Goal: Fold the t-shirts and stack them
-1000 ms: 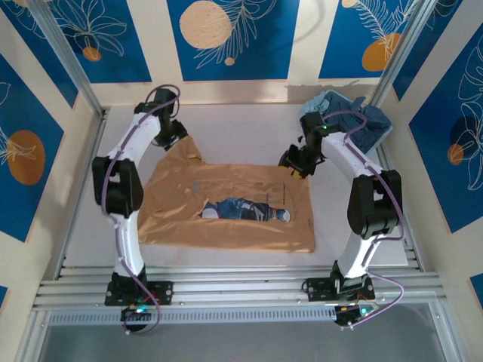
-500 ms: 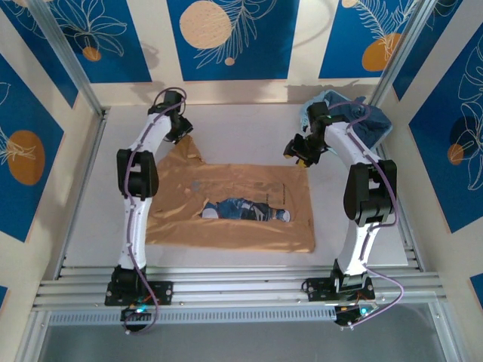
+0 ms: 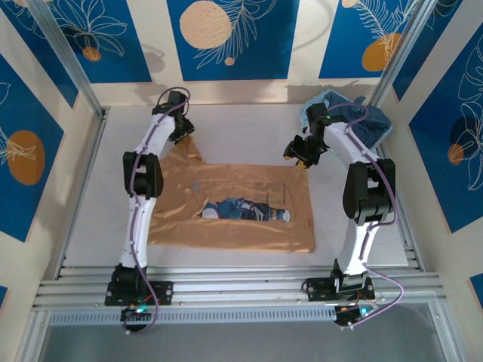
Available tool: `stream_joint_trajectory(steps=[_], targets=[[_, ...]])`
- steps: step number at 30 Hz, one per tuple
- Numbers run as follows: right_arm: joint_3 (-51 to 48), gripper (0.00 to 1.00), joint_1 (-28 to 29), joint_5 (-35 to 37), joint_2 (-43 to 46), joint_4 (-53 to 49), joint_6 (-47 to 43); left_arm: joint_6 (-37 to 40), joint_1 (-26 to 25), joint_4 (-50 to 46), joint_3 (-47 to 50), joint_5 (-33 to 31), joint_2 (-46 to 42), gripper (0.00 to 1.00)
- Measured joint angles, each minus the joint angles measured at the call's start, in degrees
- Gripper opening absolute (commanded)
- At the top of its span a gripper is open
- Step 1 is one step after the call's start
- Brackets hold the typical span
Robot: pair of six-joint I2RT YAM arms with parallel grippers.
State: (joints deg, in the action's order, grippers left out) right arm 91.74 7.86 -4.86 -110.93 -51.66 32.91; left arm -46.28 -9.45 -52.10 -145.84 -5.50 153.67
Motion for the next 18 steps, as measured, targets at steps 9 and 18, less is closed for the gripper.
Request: stream_joint_trajectory(steps=[9,18], targets=[[-0.4,0.46,0.4,0.9,-0.5,0.0,0.0,2.6,-0.5,-8.6,-1.9,-1.0,0.5,0.02],[0.7,0.43,0.4,7.7,-5.3,0.4,1.3,4.7,-1.0,-11.3,-1.6,-3.2,-0.7,0.0]])
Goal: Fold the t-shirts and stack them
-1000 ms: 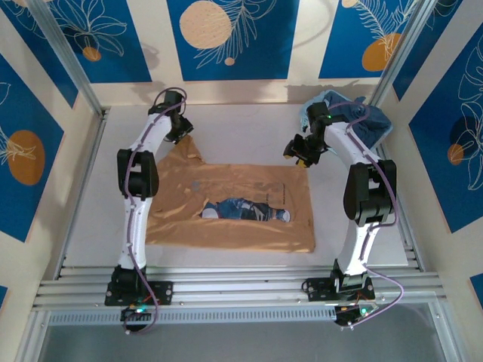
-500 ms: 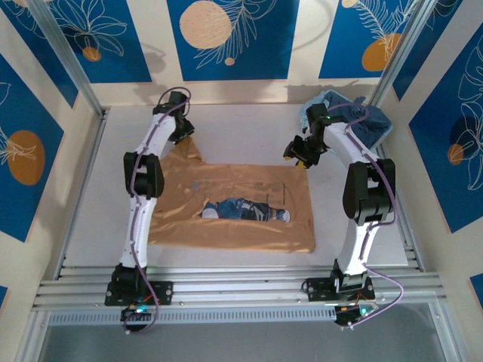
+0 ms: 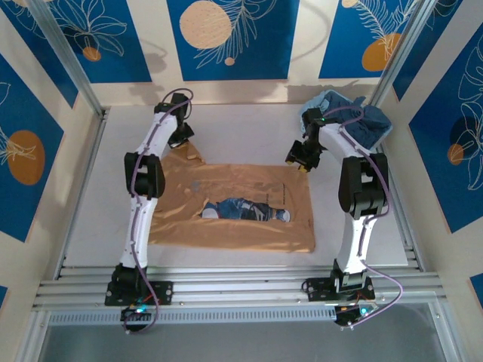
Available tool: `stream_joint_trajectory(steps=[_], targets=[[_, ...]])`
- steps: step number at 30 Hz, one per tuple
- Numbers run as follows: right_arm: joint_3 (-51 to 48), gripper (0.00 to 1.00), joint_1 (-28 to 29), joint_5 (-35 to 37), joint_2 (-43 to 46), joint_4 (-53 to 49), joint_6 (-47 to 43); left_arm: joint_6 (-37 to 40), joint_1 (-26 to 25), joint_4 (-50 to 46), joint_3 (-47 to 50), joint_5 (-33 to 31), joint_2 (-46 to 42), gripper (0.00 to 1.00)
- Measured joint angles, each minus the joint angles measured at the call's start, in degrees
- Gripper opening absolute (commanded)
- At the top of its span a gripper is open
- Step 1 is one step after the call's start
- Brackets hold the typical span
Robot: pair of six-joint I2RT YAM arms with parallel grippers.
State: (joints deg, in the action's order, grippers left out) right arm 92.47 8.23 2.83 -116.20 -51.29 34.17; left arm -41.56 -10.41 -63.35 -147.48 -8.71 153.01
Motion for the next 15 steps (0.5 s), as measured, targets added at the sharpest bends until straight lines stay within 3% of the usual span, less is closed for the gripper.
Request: stream_joint_trajectory(steps=[5,15], targets=[[1.8,0.43,-0.6,5.4,-3.7,0.5,1.4,0.1,0.0,-1.1,0.6,0.0,-2.9,0.0],[6.4,0.38,-2.7,8.3,-9.3,0.3,1.6,1.7,0.0,-2.1,2.6,0.1,-9.1,0.0]])
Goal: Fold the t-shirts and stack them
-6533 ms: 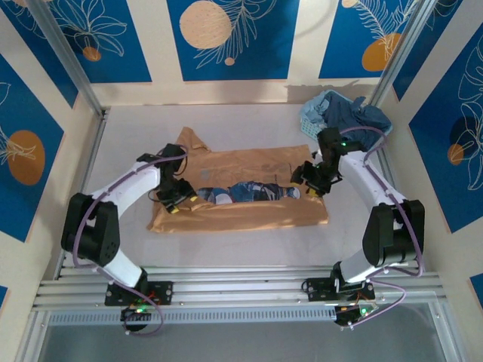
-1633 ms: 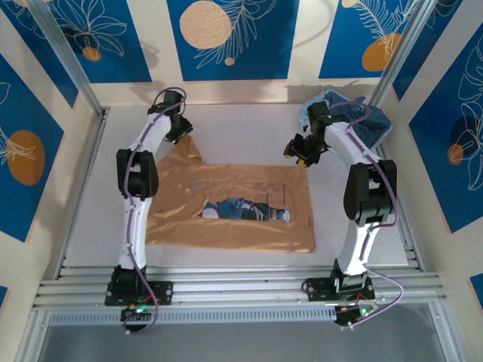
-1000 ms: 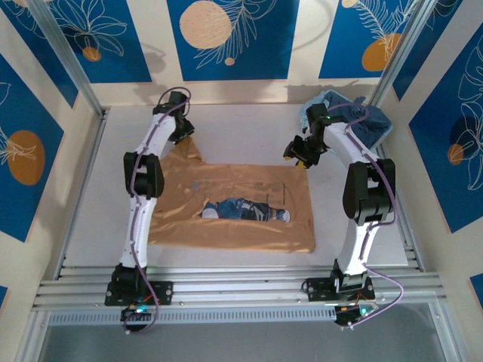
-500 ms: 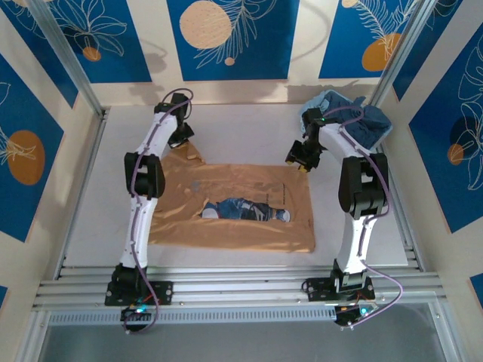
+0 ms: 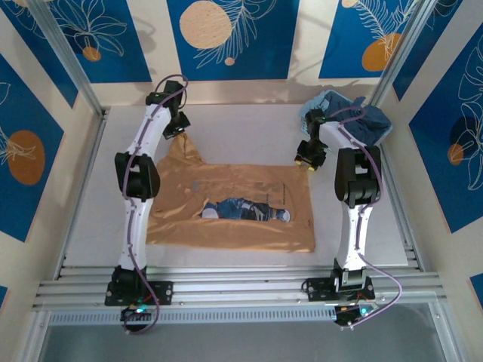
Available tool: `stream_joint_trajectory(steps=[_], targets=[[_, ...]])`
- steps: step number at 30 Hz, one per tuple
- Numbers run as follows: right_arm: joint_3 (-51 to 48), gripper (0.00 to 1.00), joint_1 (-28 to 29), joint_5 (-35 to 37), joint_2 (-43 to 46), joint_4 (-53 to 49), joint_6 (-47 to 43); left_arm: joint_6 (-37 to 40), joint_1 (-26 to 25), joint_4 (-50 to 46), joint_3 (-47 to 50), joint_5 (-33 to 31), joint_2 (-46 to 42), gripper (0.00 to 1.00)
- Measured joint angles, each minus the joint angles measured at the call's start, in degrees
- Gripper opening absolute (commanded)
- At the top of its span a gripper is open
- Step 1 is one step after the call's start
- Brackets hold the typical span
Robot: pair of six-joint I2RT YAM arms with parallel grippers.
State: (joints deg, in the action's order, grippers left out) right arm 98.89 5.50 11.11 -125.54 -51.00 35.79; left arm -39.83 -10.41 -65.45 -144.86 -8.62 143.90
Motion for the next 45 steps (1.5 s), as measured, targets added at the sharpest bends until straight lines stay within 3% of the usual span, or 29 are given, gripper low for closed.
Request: stream_joint_trajectory(steps=[4,8,14,23,35,45], targets=[[0.8,0.26,0.0,0.1,-1.7,-0.7,0.0,0.5,0.0,-0.5,2.3,0.5,-1.7,0.0],[1.3,0.0,-0.1,-0.2,-1.9,-1.1,-0.2,1.0,0.0,-2.0,2.7,1.3,-2.5,0.0],[1.2,0.0,0.3,-0.1,-1.0,-1.2,-0.4,1.0,0.0,-5.1,5.6,2.2,-7.0,0.0],[-0.4,0.0,2.1,0.1,8.5,-3.0,-1.2,0.9,0.0,-6.8,22.6,1.6,-25.9,0.0],[-14.5,0.0,3.5,1.1,22.9,-4.3,-0.7,0.8,0.0,-8.9,47.7,0.6,-49.3,0.0],[-25.0,0.0,3.5,0.7,30.3,-4.8,0.2,0.8,0.0,-10.7,58.2,-0.5,-58.8,0.0]])
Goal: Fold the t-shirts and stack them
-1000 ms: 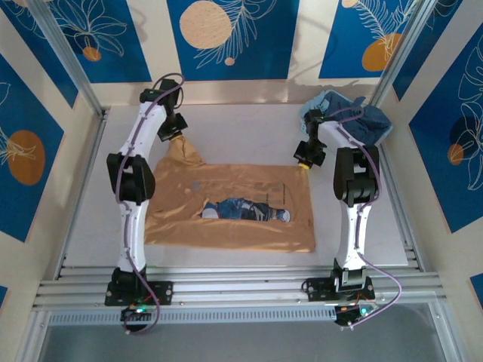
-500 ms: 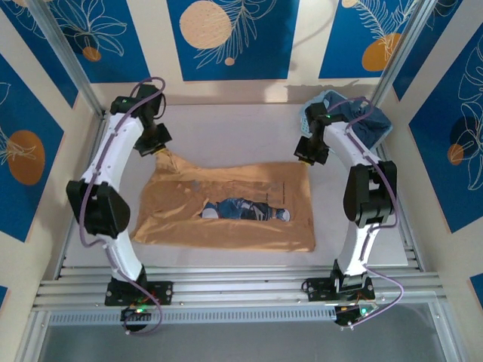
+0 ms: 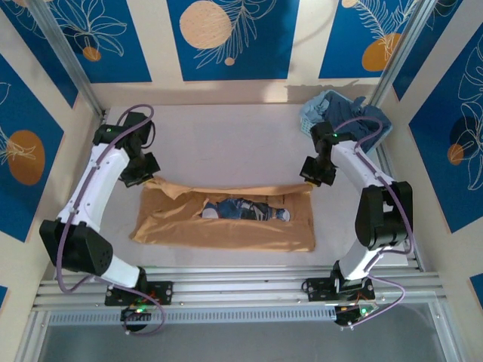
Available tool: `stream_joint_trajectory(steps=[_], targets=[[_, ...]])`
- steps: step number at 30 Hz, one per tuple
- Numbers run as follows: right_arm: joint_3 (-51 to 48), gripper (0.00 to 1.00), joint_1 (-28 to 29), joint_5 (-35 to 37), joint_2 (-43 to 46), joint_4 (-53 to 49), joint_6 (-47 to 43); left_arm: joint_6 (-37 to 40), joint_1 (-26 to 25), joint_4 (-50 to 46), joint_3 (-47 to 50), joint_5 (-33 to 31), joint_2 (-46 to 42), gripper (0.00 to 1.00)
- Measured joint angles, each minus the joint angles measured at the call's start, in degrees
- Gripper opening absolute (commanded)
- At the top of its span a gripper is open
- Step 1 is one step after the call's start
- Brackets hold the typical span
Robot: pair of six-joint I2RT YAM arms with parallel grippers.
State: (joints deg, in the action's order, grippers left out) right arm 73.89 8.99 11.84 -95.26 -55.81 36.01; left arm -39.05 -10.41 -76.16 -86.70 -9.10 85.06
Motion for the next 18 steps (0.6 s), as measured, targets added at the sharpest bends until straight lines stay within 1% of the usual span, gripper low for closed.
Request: stream_joint_trajectory(steps=[10,18], targets=[[-7.3,0.0,0.2,-1.4,1.5,0.3,0.2,-0.5,0.0,-0.5,13.0,1.2,-6.0,0.0],[-10.1,0.0,0.4,-1.5,3.6,0.2,0.4,-0.9,0.0,-1.5,18.6,1.5,-9.5,0.0]])
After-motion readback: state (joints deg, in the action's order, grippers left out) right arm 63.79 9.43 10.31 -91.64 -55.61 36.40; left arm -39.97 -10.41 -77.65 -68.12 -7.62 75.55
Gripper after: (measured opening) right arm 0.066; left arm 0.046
